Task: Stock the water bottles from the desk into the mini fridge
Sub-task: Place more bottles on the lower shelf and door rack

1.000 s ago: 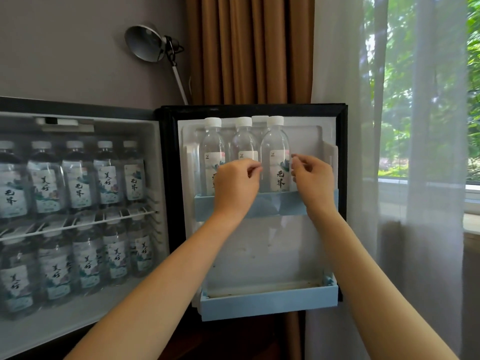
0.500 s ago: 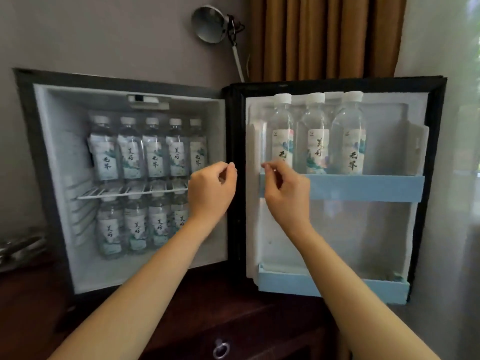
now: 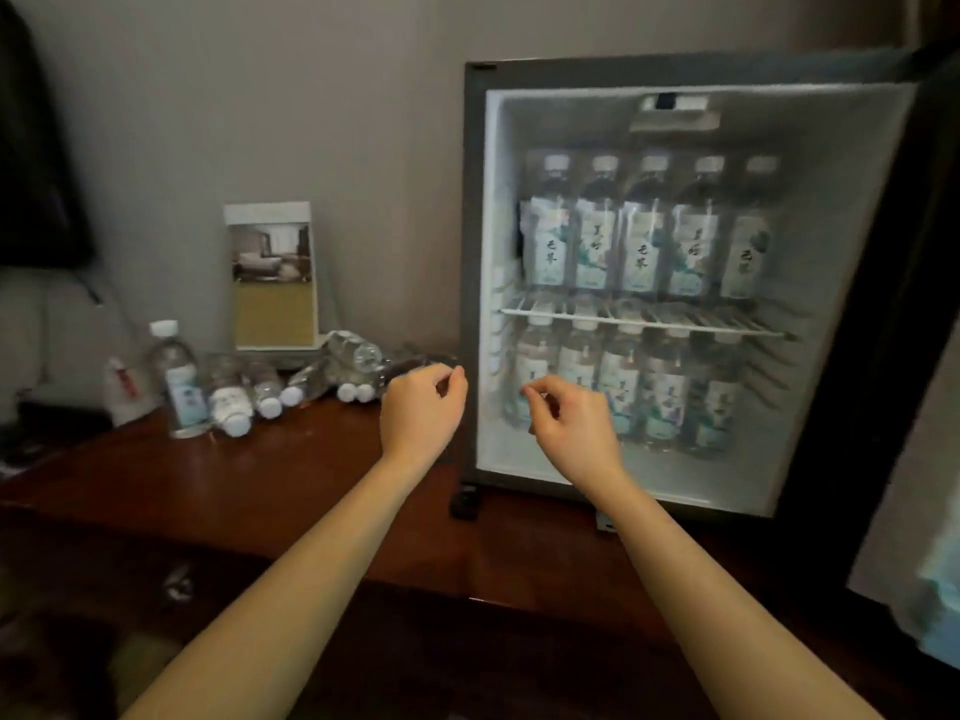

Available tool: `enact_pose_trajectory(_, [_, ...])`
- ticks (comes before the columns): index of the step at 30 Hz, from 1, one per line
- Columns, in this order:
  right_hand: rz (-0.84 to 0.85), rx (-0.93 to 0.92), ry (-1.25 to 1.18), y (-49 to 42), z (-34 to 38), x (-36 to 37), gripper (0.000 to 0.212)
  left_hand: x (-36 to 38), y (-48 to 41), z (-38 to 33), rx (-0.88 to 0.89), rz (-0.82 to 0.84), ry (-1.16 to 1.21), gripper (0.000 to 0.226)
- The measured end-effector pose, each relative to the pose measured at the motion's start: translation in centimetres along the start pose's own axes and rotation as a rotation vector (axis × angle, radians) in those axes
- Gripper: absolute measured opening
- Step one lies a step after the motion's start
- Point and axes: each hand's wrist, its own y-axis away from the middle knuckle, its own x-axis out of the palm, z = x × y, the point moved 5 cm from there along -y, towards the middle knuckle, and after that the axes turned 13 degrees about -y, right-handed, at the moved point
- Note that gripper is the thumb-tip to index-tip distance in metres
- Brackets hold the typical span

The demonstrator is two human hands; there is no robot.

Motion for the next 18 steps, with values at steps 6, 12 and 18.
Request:
enact_pose_trajectory(6, [0.227,0.051,-0.11,-0.4,0.1,12.4,0.017,-3.5,-0.1,11.2,-0.21,0.04,-0.175,0.034])
enact_pose_trajectory(12, [0.381,0.105,-0.167,-1.4,0.7,22.1,0.017,-6.6,0.3,19.1,-0.347,0.037,-0.347,0.034])
enact_pose_trajectory(18, [0.527,0.179,-0.163,-3.1,0.9,31.5,0.019,-8.6,-0.1,26.7,-0.494,0.102,-0.447,0.018])
